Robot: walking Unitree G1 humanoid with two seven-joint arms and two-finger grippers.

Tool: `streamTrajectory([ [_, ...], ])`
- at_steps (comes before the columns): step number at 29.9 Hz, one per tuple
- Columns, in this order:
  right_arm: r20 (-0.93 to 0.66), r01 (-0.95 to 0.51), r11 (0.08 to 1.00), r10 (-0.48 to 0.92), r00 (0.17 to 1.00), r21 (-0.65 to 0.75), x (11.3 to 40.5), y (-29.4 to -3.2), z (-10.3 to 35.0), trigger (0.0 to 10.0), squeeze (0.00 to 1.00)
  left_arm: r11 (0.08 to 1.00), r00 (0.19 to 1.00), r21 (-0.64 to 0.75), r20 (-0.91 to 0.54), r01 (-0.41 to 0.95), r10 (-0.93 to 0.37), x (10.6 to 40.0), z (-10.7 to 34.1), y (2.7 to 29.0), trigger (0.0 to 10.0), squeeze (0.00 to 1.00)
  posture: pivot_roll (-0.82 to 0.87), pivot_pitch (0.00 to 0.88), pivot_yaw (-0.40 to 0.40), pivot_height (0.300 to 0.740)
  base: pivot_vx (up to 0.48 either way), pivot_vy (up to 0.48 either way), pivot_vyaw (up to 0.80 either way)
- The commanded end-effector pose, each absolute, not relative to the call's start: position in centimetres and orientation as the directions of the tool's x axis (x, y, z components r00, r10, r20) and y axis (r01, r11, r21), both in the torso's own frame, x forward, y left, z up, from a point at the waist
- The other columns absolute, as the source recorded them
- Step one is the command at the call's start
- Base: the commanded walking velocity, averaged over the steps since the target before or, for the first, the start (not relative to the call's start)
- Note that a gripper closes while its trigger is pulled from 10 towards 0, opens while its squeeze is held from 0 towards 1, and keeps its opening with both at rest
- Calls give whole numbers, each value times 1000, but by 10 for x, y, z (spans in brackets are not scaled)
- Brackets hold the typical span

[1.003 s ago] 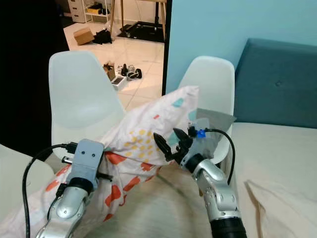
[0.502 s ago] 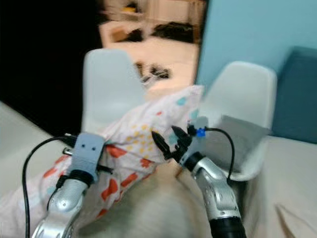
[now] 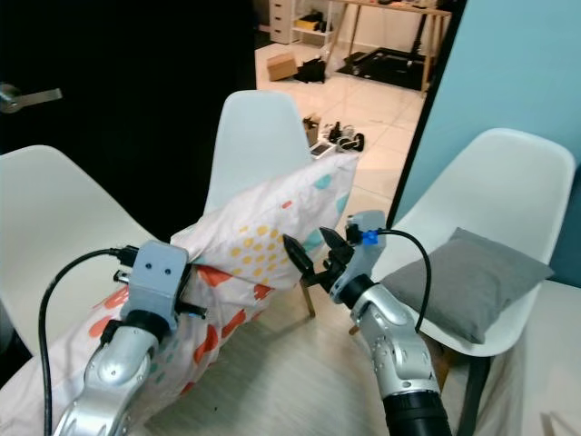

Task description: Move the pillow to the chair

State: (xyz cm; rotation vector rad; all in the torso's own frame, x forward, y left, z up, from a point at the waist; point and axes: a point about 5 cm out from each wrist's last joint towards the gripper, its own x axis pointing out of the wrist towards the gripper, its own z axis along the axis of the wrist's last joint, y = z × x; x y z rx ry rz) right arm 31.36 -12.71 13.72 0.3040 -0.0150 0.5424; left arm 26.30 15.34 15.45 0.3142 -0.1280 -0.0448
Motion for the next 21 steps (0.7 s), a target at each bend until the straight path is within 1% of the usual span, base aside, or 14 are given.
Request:
streamTrajectory([
  [1, 81, -499, 812, 500, 862, 301, 316, -125, 136, 10000, 0, 953, 965, 301, 245, 15, -92, 265, 181, 152, 10000, 0, -13, 0, -57, 735, 349, 0, 0],
  [7, 78, -491, 816, 492, 867, 307, 317, -125, 136, 10000, 0, 956, 954, 294, 285, 2, -90, 269, 193, 155, 10000, 0, -14, 0, -55, 735, 480, 0, 0],
  [14, 78, -491, 815, 493, 867, 308, 317, -124, 136, 10000, 0, 955, 953, 298, 289, 4, -94, 269, 195, 154, 10000, 0, -9, 0, -57, 735, 480, 0, 0],
  [20, 76, -487, 816, 490, 869, 310, 317, -124, 136, 10000, 0, 948, 948, 318, 295, 21, -120, 269, 198, 152, 10000, 0, -4, 0, -59, 735, 480, 0, 0],
  [21, 66, -486, 819, 491, 869, 306, 318, -124, 136, 10000, 0, 945, 946, 324, 295, 33, -134, 270, 199, 151, 10000, 0, -5, 0, -59, 735, 480, 0, -419],
])
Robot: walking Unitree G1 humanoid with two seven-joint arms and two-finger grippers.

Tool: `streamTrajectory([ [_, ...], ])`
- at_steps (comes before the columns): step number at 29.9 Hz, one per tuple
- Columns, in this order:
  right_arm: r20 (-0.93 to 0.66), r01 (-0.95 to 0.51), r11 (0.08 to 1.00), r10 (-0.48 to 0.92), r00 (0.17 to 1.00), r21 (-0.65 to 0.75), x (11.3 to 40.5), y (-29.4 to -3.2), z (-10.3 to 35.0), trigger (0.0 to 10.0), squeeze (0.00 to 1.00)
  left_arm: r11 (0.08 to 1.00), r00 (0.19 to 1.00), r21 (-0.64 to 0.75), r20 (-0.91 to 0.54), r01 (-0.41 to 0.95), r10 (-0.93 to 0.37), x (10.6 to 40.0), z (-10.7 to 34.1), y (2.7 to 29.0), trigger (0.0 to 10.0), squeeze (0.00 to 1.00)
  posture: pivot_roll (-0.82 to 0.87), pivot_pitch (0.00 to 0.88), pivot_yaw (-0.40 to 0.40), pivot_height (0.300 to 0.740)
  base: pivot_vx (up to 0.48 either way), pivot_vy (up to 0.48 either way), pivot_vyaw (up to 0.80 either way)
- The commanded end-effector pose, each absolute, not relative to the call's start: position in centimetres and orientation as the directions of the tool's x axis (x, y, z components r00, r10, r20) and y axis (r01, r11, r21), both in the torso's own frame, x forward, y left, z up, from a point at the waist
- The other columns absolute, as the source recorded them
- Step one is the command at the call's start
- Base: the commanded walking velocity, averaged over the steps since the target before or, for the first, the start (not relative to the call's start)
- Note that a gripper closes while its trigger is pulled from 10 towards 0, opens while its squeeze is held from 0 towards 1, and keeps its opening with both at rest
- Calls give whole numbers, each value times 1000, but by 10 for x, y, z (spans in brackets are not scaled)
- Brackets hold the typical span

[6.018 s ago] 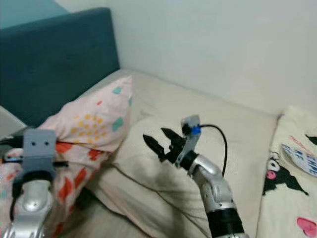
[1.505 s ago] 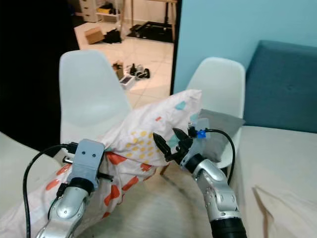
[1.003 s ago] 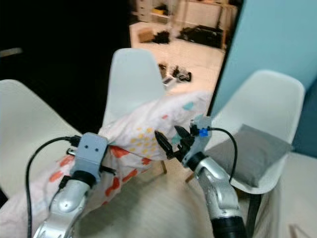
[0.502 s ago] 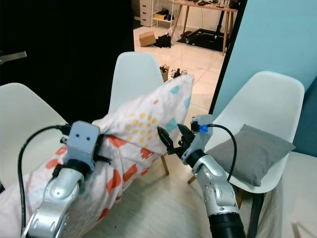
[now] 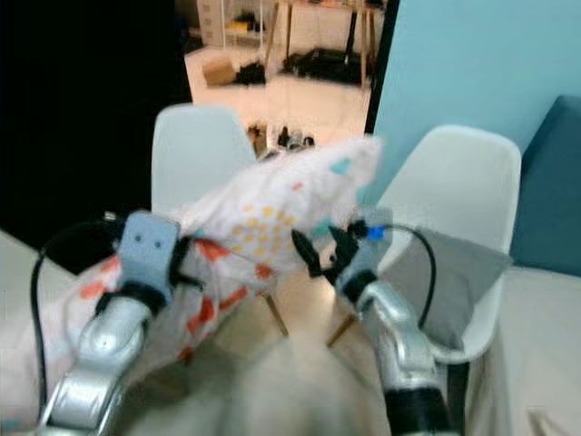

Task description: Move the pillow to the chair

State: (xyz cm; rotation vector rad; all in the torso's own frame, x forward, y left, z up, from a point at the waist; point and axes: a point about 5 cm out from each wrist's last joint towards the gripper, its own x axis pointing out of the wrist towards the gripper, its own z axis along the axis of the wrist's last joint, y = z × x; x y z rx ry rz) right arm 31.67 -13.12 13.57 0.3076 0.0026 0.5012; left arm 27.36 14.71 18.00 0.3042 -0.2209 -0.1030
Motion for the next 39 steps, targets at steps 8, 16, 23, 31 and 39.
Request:
streamTrajectory([
  [8, 55, -478, 820, 487, 872, 316, 318, -124, 135, 10000, 0, 941, 942, 333, 294, 56, -160, 273, 201, 148, 10000, 0, -12, 0, -55, 735, 480, 0, -403],
  [16, 57, -482, 816, 491, 869, 320, 317, -122, 135, 10000, 0, 930, 944, 366, 304, 12, -132, 275, 205, 155, 10000, 0, -12, 0, -52, 735, 480, 0, 0],
  [23, 43, -483, 814, 497, 867, 323, 316, -121, 133, 10000, 0, 887, 945, 461, 301, -27, -128, 278, 208, 168, 10000, 0, -12, 0, -46, 735, 480, 0, 0],
  [31, 37, -541, 782, 559, 828, 311, 308, -119, 132, 10000, 0, 845, 955, 510, 297, -164, 6, 281, 212, 195, 10000, 0, -8, 0, -44, 735, 248, 0, 437],
  [39, 30, -512, 785, 537, 843, 349, 310, -120, 131, 10000, 0, 811, 959, 570, 280, -129, -45, 281, 209, 190, 10000, 0, -9, 0, -45, 735, 0, 0, 400],
])
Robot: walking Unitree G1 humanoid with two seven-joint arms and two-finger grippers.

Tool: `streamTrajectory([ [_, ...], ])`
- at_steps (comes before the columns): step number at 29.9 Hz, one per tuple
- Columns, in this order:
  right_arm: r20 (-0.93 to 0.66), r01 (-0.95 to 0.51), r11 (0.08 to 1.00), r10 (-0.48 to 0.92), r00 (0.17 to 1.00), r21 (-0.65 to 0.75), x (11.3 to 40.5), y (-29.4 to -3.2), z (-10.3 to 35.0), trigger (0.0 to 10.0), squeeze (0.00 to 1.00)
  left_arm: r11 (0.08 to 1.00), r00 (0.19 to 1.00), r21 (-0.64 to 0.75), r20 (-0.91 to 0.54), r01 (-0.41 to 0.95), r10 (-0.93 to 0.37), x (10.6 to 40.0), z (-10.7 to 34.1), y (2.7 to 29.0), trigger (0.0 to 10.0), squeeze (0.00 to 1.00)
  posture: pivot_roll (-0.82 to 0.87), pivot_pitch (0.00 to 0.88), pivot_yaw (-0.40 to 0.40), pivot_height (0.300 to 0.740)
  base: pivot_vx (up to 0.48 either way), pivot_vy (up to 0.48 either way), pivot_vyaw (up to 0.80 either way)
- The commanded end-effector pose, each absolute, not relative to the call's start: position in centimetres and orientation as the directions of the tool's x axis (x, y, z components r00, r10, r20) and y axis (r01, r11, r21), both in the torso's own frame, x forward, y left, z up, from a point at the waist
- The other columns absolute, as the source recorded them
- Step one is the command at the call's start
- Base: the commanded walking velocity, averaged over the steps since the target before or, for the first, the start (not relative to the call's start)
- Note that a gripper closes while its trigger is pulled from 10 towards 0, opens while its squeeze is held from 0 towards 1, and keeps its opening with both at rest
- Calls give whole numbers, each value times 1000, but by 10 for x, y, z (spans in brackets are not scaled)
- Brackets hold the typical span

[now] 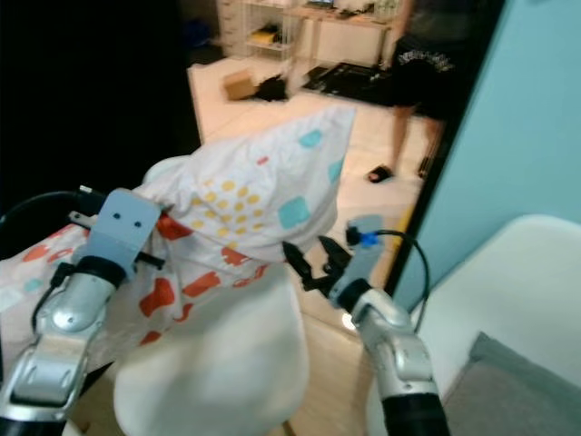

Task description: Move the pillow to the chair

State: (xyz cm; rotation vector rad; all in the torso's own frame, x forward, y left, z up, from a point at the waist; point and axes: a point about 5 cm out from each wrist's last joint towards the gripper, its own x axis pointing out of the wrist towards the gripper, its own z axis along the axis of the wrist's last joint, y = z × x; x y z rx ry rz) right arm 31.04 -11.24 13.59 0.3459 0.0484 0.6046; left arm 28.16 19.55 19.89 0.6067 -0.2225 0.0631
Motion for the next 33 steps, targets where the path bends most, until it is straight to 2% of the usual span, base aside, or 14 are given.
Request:
streamTrajectory([
  [1, 30, -512, 785, 537, 843, 349, 310, -120, 131, 10000, 0, 811, 959, 570, 280, -129, -45, 281, 209, 190, 10000, 0, -9, 0, -45, 735, 0, 0, 0],
  [3, -26, -467, 824, 501, 865, 321, 312, -124, 129, 10000, 0, 776, 944, 631, 248, 14, -219, 279, 200, 173, 10000, 0, -14, 0, -49, 735, 0, 0, 0],
  [5, -48, -454, 833, 492, 869, 317, 312, -125, 128, 10000, 0, 739, 931, 670, 226, 65, -287, 278, 196, 168, 10000, 0, -14, 0, -49, 735, 0, 0, 0],
  [9, -66, -447, 841, 486, 871, 305, 312, -125, 128, 10000, 0, 708, 926, 703, 227, 59, -303, 281, 198, 172, 10000, 0, -11, 0, -50, 730, 0, 0, 0],
  [22, -67, -482, 809, 531, 845, 338, 306, -118, 138, 10000, 0, 492, 938, 871, 166, 6, -305, 292, 190, 205, 10000, 0, -24, 0, -55, 675, 0, 0, 0],
  [33, -65, -478, 807, 529, 846, 346, 306, -119, 145, 10000, 0, 462, 929, 886, 213, -52, -304, 296, 200, 208, 10000, 0, -29, 0, -58, 635, 0, 0, 0],
])
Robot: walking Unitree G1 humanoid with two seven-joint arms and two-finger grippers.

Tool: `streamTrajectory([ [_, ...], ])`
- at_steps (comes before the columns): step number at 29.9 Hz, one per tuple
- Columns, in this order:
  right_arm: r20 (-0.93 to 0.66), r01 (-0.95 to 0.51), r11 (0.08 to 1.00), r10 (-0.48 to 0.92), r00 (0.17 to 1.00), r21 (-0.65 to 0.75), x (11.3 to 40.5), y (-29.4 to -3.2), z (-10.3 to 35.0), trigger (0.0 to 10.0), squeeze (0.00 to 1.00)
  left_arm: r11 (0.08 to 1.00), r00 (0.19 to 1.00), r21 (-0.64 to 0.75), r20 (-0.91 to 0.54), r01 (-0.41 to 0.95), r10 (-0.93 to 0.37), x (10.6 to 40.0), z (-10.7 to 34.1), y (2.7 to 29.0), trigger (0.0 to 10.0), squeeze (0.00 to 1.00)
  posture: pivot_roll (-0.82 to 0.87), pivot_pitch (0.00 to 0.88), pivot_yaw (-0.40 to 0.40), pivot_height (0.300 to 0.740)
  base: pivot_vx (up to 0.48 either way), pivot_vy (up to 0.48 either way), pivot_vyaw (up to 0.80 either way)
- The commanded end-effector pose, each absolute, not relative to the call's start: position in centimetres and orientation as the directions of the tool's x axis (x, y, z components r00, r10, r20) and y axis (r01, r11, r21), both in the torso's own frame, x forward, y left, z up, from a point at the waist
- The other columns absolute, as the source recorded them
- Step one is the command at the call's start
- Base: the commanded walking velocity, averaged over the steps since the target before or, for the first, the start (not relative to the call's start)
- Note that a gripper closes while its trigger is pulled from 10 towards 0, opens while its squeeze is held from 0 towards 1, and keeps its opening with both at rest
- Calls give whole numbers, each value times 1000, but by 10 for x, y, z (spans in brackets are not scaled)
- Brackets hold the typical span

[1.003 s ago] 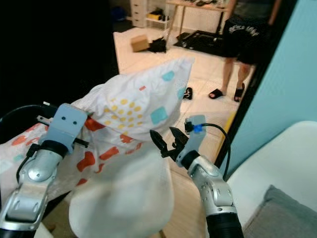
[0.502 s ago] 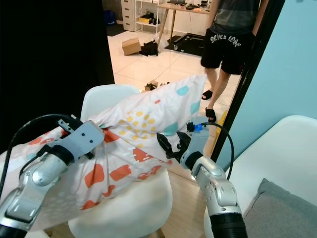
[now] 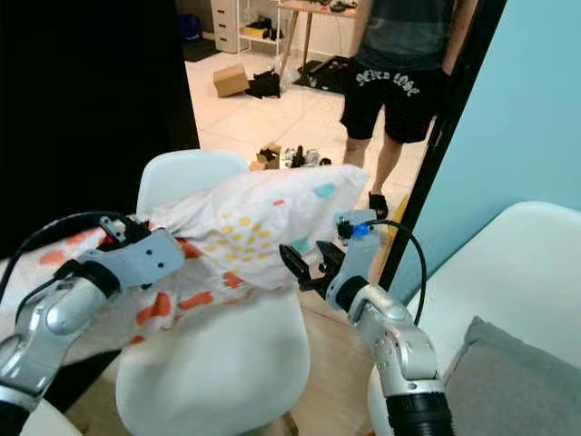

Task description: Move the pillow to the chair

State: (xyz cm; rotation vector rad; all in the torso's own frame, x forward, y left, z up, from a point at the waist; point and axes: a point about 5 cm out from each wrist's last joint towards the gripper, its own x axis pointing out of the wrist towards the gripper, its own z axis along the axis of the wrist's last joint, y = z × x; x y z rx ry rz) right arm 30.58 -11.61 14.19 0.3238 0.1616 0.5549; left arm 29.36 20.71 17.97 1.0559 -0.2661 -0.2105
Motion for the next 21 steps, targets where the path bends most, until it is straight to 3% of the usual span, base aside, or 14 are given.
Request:
streamTrajectory([
  [1, -65, -468, 813, 518, 853, 346, 306, -121, 146, 10000, 0, 436, 922, 895, 242, -93, -302, 295, 204, 208, 10000, 0, -35, 0, -55, 630, 0, 0, 0],
  [9, -87, -463, 818, 517, 851, 340, 303, -124, 149, 10000, 0, 423, 920, 889, 301, -174, -253, 287, 191, 214, 10000, 0, -49, 0, -48, 595, 0, 0, 0],
  [21, -170, -458, 839, 518, 838, 295, 302, -134, 148, 10000, 0, 453, 951, 877, 258, -158, -169, 288, 164, 225, 10000, 0, -47, 39, -50, 540, 0, 0, 0],
])
